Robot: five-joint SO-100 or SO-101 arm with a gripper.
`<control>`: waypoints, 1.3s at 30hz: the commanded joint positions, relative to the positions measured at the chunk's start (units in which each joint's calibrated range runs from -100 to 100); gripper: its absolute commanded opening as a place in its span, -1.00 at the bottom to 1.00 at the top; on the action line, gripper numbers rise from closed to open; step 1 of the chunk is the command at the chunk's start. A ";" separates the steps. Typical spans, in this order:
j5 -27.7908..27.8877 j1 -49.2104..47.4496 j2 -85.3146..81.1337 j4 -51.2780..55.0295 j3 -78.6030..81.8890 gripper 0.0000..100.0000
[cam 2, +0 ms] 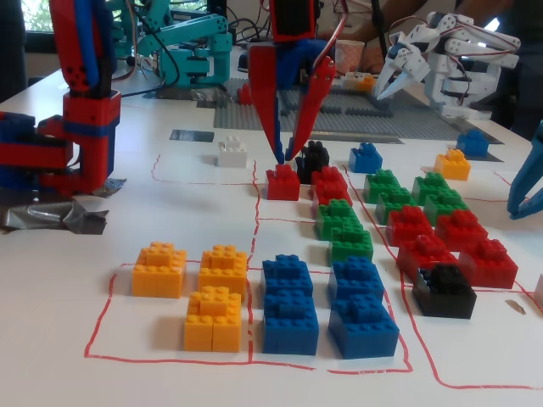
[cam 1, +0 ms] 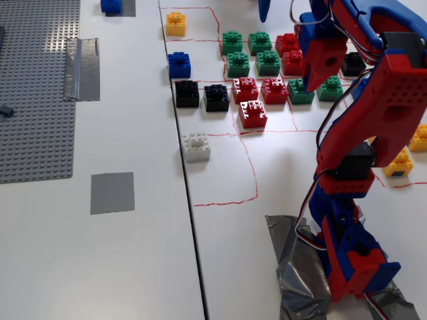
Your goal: Grab the block and put it in the grey marker
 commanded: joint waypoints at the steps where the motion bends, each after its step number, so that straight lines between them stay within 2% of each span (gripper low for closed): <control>1: 0.29 -0.97 -1.60 0.16 -5.00 -1.00; 12: -0.34 -1.07 -1.85 1.14 -4.90 -1.00; 23: -1.42 3.64 -4.57 11.77 -8.99 -1.00; 30: 2.59 7.17 -8.86 11.69 -4.36 -1.00; 36: 11.48 9.33 -16.29 16.80 -0.18 -1.00; 39: 13.87 12.18 -20.16 19.88 0.27 -1.00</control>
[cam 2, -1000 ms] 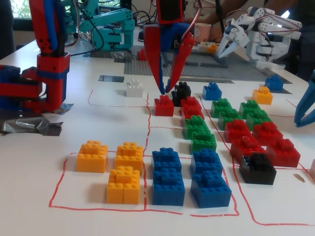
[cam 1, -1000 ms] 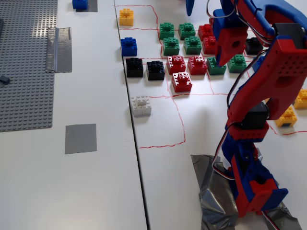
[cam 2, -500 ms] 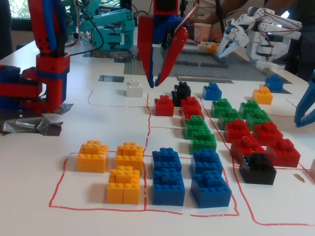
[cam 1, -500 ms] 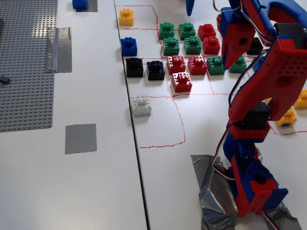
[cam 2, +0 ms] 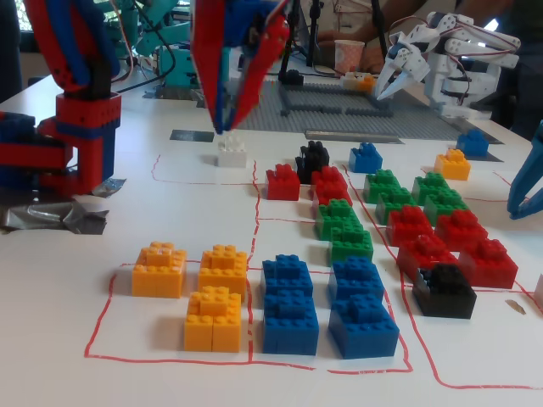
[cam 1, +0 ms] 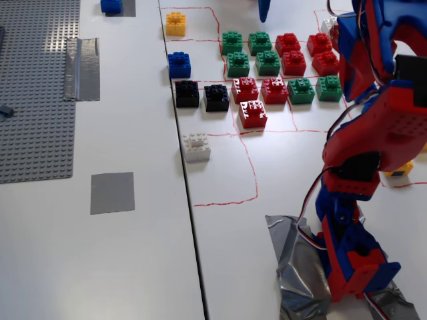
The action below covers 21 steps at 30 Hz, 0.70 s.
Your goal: Grab the block and put it in the grey marker
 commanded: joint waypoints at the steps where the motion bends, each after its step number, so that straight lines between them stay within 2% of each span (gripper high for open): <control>1: 1.95 4.31 -5.88 1.84 -1.18 -0.97; 4: 4.15 10.69 -10.00 2.25 1.91 -0.72; 6: 6.20 14.71 -11.99 3.30 3.36 -0.64; 13: 11.28 24.72 -15.20 4.68 8.08 -0.52; 21: 14.99 31.00 -13.80 -5.06 17.89 -0.40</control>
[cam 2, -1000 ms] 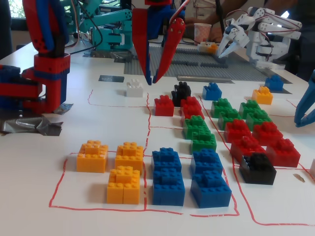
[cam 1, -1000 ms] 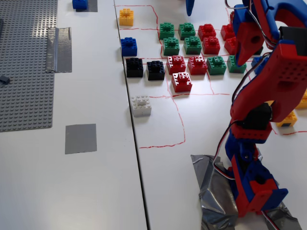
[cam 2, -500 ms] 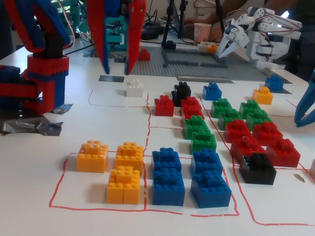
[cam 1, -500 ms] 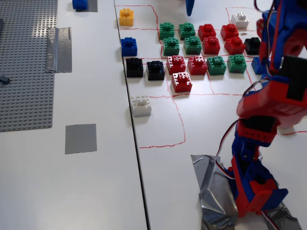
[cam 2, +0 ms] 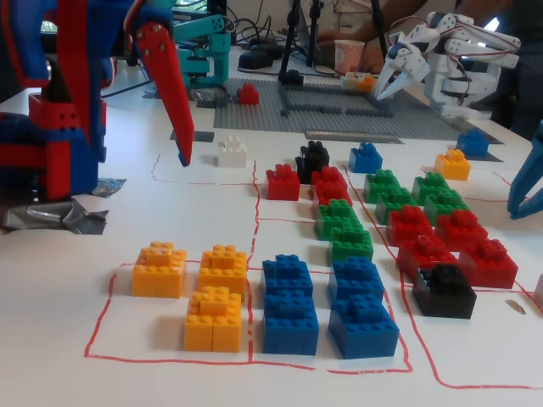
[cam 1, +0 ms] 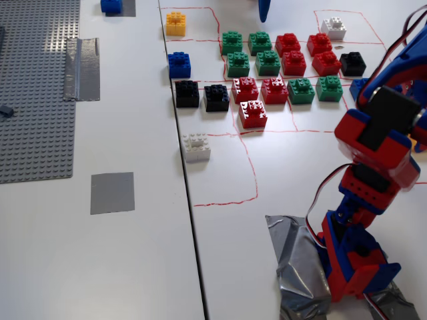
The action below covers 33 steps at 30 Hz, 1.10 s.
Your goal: Grab the block and put it in the grey marker
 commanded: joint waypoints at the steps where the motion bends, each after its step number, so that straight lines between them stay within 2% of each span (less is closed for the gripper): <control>1: 1.17 1.29 -0.12 -4.33 1.27 -0.39; 16: 2.69 1.78 8.13 -19.26 9.36 -0.38; 29: 2.30 1.98 8.79 -23.16 12.53 -0.38; 33: 2.49 2.37 9.21 -23.81 13.08 -0.43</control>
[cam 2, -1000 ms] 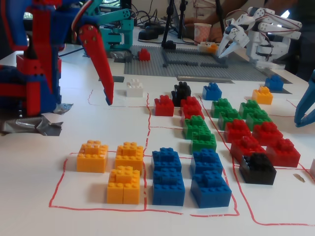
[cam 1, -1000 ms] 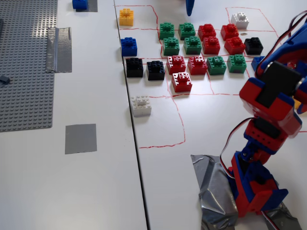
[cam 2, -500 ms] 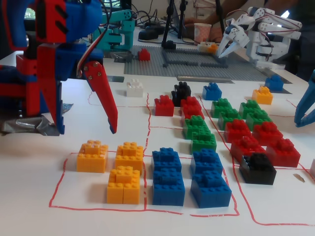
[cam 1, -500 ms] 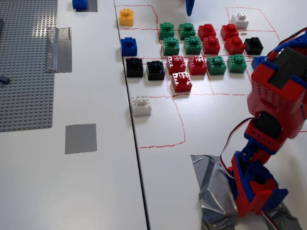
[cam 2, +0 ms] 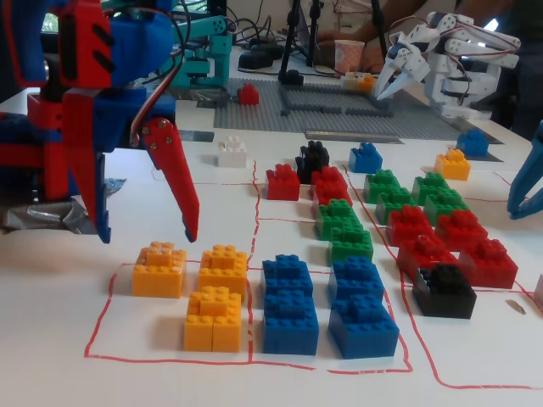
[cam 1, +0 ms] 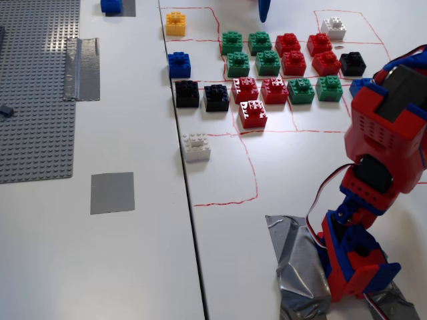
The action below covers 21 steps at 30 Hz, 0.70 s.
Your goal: Grab the block and put it in the grey marker
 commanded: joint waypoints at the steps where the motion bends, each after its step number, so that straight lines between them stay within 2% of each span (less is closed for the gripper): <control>1: 0.29 1.05 -0.47 -0.67 -1.09 -0.44; 21: -1.07 1.15 5.71 -2.86 -5.36 -0.43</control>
